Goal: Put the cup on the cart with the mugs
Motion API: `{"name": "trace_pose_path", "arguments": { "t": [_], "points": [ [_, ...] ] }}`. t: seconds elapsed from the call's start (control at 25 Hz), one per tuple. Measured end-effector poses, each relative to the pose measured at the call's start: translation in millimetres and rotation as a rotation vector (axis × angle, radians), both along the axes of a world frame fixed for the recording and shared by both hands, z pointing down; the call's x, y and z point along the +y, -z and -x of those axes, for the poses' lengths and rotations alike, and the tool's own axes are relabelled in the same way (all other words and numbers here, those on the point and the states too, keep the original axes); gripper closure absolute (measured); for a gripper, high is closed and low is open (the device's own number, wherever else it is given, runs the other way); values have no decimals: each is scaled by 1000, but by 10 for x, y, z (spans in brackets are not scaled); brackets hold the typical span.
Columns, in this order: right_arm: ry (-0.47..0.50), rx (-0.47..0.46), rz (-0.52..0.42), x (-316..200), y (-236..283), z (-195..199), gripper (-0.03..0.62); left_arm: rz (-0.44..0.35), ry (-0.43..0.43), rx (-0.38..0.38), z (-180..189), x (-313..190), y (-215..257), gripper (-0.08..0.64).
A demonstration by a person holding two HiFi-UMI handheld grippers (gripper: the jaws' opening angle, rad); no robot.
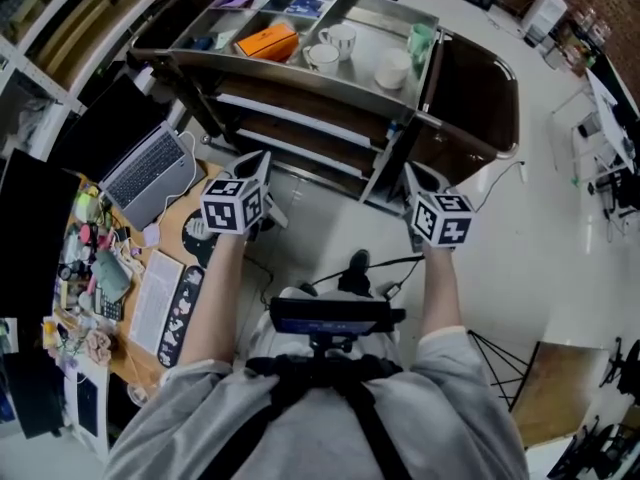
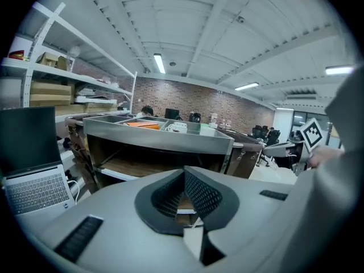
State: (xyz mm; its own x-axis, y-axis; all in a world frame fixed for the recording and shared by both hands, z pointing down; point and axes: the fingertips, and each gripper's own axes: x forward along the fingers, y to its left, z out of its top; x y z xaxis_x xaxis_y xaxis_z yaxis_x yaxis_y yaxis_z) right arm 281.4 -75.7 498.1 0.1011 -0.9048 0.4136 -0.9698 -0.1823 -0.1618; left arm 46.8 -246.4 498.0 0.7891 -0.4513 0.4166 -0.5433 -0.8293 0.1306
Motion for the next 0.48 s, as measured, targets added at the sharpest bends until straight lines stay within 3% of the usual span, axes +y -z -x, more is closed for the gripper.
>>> {"name": "trace_pose_path", "arguments": {
  "t": [0.48],
  "points": [
    [-4,-7,7,104,-42,264,597,-4,-28,11,276,129,30,557]
  ]
}}
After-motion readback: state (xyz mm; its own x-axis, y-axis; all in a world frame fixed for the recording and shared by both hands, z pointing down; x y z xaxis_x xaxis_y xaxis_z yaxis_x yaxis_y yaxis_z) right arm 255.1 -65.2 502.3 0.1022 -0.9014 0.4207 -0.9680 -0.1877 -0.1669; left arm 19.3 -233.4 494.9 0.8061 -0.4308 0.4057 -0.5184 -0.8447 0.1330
